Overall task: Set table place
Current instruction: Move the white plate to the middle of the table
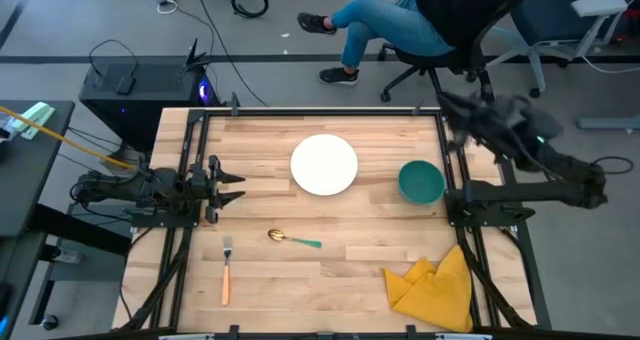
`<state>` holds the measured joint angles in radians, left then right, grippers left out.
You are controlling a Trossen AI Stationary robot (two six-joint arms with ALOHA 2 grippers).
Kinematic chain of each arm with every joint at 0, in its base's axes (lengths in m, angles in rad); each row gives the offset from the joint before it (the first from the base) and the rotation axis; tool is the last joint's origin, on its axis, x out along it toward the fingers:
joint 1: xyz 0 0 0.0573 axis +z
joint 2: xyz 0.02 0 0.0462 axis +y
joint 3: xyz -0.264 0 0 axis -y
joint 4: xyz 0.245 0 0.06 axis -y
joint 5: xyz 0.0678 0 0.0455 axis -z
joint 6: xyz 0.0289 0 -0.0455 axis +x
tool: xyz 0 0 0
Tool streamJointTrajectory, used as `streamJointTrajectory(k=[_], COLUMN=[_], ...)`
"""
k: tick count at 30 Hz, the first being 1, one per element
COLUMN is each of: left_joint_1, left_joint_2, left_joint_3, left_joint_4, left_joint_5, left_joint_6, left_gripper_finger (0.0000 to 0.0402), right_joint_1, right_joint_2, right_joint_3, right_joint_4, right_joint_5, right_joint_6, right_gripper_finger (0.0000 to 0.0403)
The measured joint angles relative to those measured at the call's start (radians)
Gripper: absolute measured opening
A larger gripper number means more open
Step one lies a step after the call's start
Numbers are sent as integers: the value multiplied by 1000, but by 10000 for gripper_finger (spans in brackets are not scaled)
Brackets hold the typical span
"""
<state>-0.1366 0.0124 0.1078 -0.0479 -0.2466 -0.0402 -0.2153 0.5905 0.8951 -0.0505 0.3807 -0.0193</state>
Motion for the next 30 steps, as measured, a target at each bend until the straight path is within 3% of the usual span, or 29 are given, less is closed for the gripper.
streamJointTrajectory(k=[7, 11, 15, 22, 30], left_joint_1=[0, 0, 0, 0, 0], left_joint_2=[0, 0, 0, 0, 0], left_joint_3=[0, 0, 0, 0, -1], left_joint_4=[0, 0, -1, 0, 0], left_joint_5=[0, 0, 0, 0, 0], left_joint_6=[0, 1, 0, 0, 1], left_gripper_finger=[185, 185, 185, 181, 181], right_joint_1=[-229, -337, -389, -380, -289], right_joint_2=[493, 752, 958, 1196, 1323], right_joint_3=[389, 525, 583, 619, 621], right_joint_4=[-449, -614, -665, -660, -655], right_joint_5=[-48, -186, -322, -547, -561], right_joint_6=[185, 247, 254, 256, 248], right_gripper_finger=[72, 72, 72, 72, 72])
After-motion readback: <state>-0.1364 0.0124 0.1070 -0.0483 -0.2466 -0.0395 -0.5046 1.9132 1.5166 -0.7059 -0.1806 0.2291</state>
